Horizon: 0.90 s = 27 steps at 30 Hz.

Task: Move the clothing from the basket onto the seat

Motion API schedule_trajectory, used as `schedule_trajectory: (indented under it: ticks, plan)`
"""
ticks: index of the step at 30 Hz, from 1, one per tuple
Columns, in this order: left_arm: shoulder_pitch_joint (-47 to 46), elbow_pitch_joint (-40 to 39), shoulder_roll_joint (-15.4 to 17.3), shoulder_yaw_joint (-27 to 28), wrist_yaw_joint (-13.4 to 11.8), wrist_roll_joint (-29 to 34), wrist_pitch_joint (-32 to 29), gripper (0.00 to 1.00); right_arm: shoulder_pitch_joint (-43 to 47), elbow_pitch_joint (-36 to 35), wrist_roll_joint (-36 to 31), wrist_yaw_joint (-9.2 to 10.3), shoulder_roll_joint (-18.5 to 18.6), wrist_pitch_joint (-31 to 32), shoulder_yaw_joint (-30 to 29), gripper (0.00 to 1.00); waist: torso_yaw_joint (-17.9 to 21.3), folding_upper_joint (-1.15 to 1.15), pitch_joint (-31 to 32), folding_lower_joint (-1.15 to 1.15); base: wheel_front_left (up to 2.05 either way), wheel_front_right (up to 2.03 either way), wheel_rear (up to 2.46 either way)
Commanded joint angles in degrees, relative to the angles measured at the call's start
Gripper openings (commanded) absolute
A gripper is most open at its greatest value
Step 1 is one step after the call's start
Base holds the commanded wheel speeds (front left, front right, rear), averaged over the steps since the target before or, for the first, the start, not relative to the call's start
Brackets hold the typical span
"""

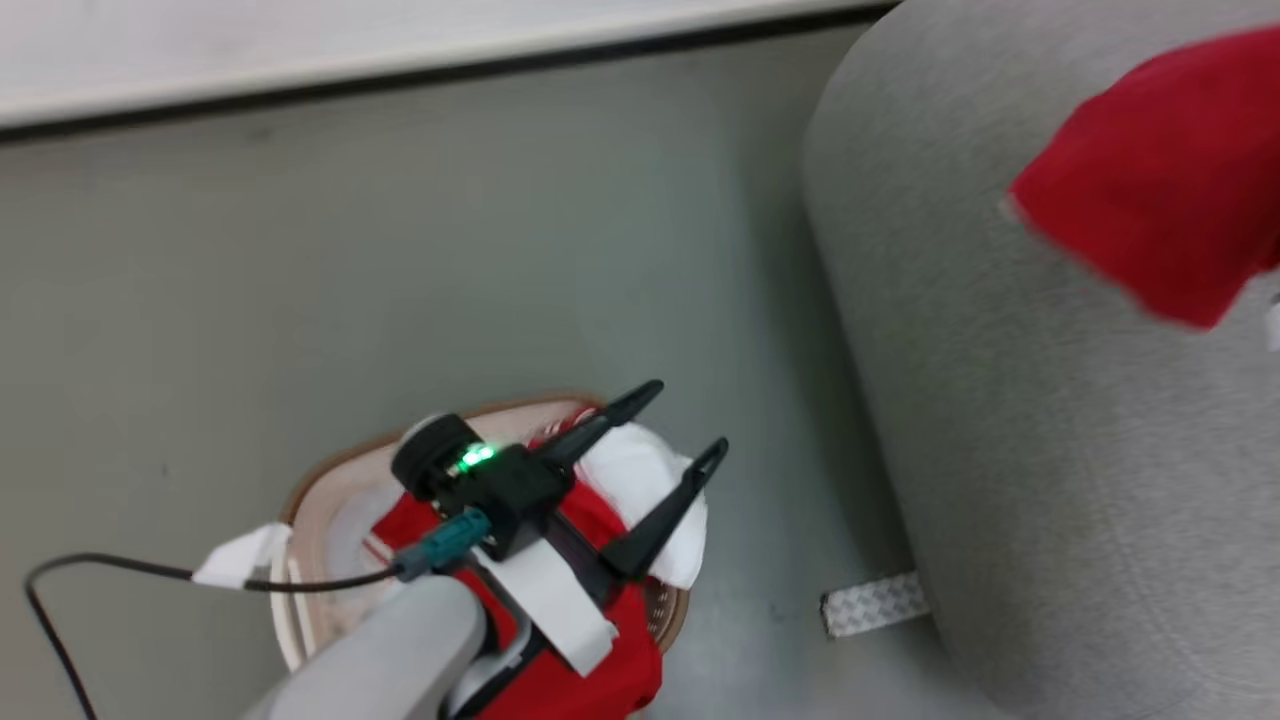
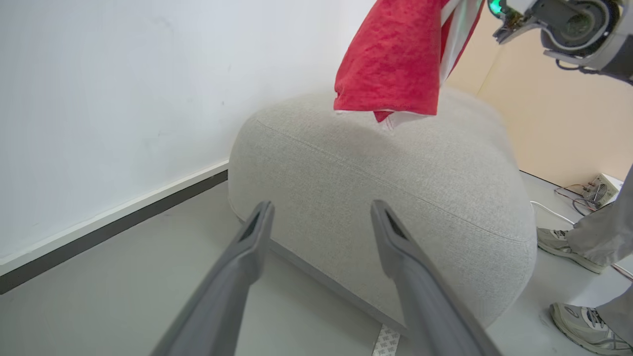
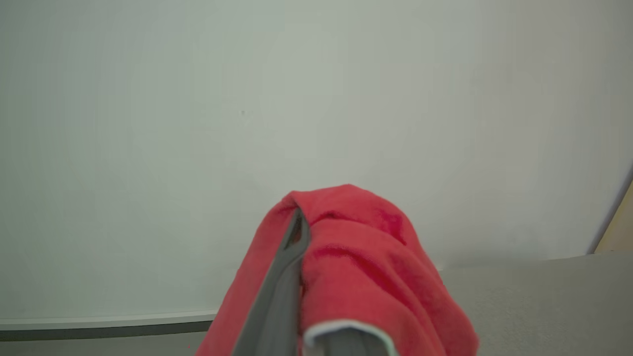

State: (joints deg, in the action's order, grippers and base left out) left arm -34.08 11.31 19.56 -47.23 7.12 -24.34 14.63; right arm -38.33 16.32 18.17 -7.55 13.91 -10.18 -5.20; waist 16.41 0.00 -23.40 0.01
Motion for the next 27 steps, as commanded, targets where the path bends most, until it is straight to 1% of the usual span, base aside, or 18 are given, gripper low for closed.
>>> schedule_trajectory:
  ticks: [1, 4, 10, 15, 20, 21, 22, 23, 25, 26, 27]
  plan:
    - [-0.76, -0.55, 1.01, 0.23, 0.23, 0.58, -0.28, 1.00, -2.27, 0.66, 0.65, 0.12, 1.43, 0.73, -0.95, 0.00, -2.78, 0.00, -4.41, -0.01, 0.00, 0.00, 0.00]
    - [-1.75, -2.09, 2.13, 0.76, 0.26, 0.40, -0.35, 1.00, -7.24, 2.44, 1.28, 0.12, 4.39, 2.67, -4.32, 0.00, -3.97, 0.00, -7.54, -0.01, 0.00, 0.00, 0.00]
    - [-3.55, -4.29, 4.31, 1.92, 0.18, 0.30, -0.72, 1.00, -14.24, 7.91, -1.97, 0.12, 7.72, 7.11, -9.11, 0.00, -6.07, 0.00, -13.10, -0.01, 0.00, 0.00, 0.00]
    - [-4.35, -5.30, 5.70, 2.58, -0.03, 0.87, -0.54, 1.00, -17.30, 15.64, -6.17, 0.12, 9.05, 9.88, -11.61, 0.00, -7.57, 0.00, -16.21, -0.01, 0.00, 0.00, 0.00]
    - [-4.47, -5.26, 6.21, 3.02, -0.04, 0.61, -0.16, 1.00, -18.17, 24.71, -10.32, 0.12, 9.47, 15.16, -12.30, 0.00, -8.00, 0.00, -17.05, -0.01, 0.00, 0.00, 0.00]
    - [-4.47, -5.16, 6.18, 3.04, -0.05, 0.58, -0.11, 1.00, -18.42, 25.95, -10.81, 0.12, 9.36, 15.93, -12.06, 0.02, -8.04, 0.00, -17.00, -0.01, 0.00, 0.00, 0.00]
    - [-4.47, -5.04, 6.16, 3.11, -0.10, 0.53, -0.06, 1.00, -18.72, 27.02, -11.01, 0.12, 9.37, 16.43, -12.21, 0.09, -8.04, 0.00, -16.92, -0.01, 0.00, 0.00, 0.00]
    - [-4.45, -4.93, 6.12, 3.18, -0.06, 0.46, 0.00, 1.00, -19.02, 27.98, -11.22, 0.12, 9.31, 16.64, -12.30, 0.23, -8.01, 0.00, -16.81, -0.01, 0.00, 0.00, 0.00]
    - [-4.26, -4.75, 6.06, 3.19, -0.21, 0.34, -0.02, 1.00, -19.50, 29.57, -11.65, 0.12, 8.96, 16.73, -11.80, 0.43, -7.85, 0.00, -16.39, -0.01, 0.00, 0.00, 0.00]
    - [-4.11, -4.70, 6.04, 3.19, -0.29, 0.30, 0.02, 1.00, -19.54, 30.23, -11.86, 0.12, 8.94, 16.42, -11.57, 0.69, -7.73, 0.00, -16.07, -0.01, 0.00, 0.00, 0.00]
    - [-3.93, -4.58, 6.00, 3.18, -0.34, 0.25, 0.02, 1.00, -19.70, 30.96, -12.09, 0.12, 8.98, 16.07, -11.22, 1.00, -7.58, 0.00, -15.65, -0.01, 0.00, 0.00, 0.00]
